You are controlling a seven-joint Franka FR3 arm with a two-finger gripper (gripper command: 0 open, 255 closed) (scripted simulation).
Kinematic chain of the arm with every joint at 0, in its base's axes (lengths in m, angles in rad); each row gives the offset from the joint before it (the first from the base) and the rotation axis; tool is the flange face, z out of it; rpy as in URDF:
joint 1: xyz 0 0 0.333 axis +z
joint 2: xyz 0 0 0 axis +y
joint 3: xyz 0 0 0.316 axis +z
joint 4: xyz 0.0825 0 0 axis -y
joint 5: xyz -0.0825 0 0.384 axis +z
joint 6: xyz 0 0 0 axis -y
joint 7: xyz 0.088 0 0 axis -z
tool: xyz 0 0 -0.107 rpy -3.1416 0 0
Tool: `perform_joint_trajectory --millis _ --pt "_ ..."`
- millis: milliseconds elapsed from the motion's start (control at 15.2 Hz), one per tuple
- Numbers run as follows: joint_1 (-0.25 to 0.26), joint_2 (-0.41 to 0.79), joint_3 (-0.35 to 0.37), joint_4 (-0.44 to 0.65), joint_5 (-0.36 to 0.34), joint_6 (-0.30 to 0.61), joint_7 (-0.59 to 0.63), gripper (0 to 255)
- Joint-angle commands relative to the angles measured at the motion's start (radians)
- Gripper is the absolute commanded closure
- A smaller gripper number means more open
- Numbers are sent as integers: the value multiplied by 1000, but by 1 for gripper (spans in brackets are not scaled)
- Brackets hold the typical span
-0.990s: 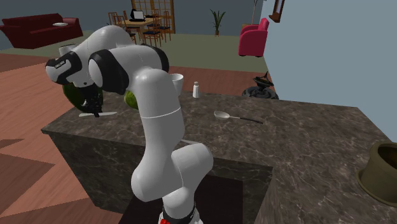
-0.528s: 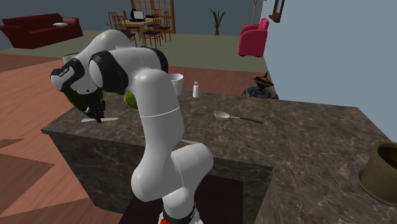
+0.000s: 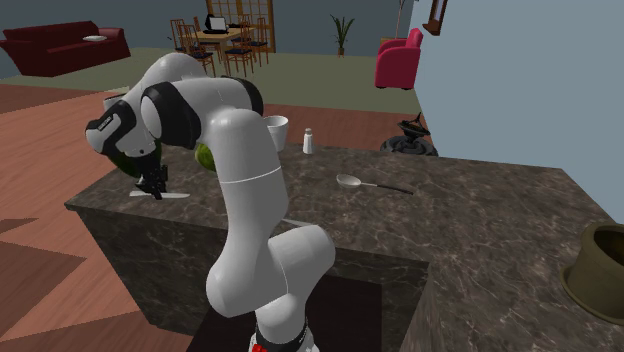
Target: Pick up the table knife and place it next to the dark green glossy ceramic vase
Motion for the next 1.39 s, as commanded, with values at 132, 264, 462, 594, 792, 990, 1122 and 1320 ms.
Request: perform_joint_trajectory --millis 132,264,462,594,792,990,1122,1320 --pt "0 1 0 -1 0 2 0 255" --pt "0 1 0 -1 0 2 0 0" --pt "0 1 0 -1 0 2 0 0" --pt "0 1 0 -1 0 2 0 0" --pt "0 -27 6 63 14 -88 -10 0" --pt "0 -32 8 83 17 -113 -12 0" --pt "0 -32 8 83 17 -113 -12 0" --pt "0 -32 8 83 17 -113 -12 0"
